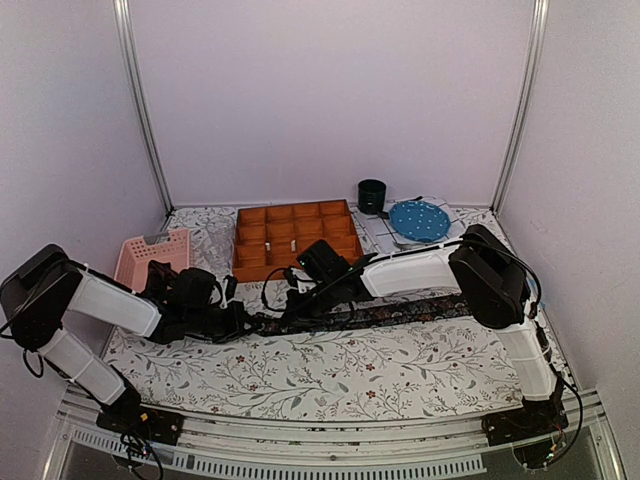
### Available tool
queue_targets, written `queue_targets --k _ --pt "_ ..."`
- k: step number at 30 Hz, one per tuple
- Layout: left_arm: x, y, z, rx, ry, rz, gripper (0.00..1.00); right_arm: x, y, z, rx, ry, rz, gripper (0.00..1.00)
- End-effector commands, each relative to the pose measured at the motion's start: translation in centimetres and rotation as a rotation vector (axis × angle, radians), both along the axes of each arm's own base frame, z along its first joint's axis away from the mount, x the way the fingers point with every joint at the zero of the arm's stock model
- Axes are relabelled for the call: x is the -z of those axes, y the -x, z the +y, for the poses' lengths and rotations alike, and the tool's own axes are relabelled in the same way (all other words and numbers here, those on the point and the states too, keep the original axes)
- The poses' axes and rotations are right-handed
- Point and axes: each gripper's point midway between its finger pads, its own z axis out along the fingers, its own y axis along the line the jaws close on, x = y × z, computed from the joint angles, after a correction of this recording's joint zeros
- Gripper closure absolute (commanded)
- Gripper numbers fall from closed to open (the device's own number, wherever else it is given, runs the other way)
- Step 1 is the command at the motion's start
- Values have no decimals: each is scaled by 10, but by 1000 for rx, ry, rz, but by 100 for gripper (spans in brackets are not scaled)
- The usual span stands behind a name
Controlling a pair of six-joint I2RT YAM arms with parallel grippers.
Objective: Roll the ties
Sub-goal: Roll the tie at the center of the board.
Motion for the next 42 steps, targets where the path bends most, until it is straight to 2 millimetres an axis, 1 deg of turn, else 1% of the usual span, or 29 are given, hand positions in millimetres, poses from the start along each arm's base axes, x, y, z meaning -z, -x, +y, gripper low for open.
queue_targets --k 1,2,3,4,7,9,11,13,14,19,23,25,32,37,42 --pt "1 -3 6 -16 -23 -2 100 -28 -6 -2 28 -43 -13 100" --pt "2 -2 8 -17 -34 0 100 -43 -7 0 30 -65 -31 99" --pt "2 -3 9 -20 -45 1 100 -61 -10 1 35 -93 -52 98" --pt "3 -3 9 -21 -52 0 100 -75 -11 2 39 -111 -67 95" --pt "4 -5 13 -31 -80 2 100 -107 -12 2 47 -158 -106 83" --pt "5 -4 15 -36 -93 3 100 -120 -10 2 45 -176 -121 78" --pt "4 -5 17 -39 -104 0 100 -123 -8 3 40 -178 -125 75" --pt "4 -5 18 -43 -113 -4 100 -120 -8 3 39 -168 -124 75" --pt "4 -6 19 -46 -116 -6 100 -117 -9 3 42 -161 -122 77" --pt "2 -7 20 -49 -122 -10 100 -103 -3 8 19 -150 -103 89" --pt "1 -7 19 -48 -122 -10 100 -82 0 10 6 -118 -73 95" --pt "-1 -7 20 -48 -122 -13 100 -69 2 10 3 -97 -57 96" --pt "-4 -7 18 -45 -119 -19 100 -36 6 9 -5 -54 -10 97" --pt "-8 -8 18 -43 -112 -27 100 -15 6 9 -4 -24 13 97" --pt "-12 -7 15 -34 -111 -34 100 0 6 11 -4 -10 32 98"
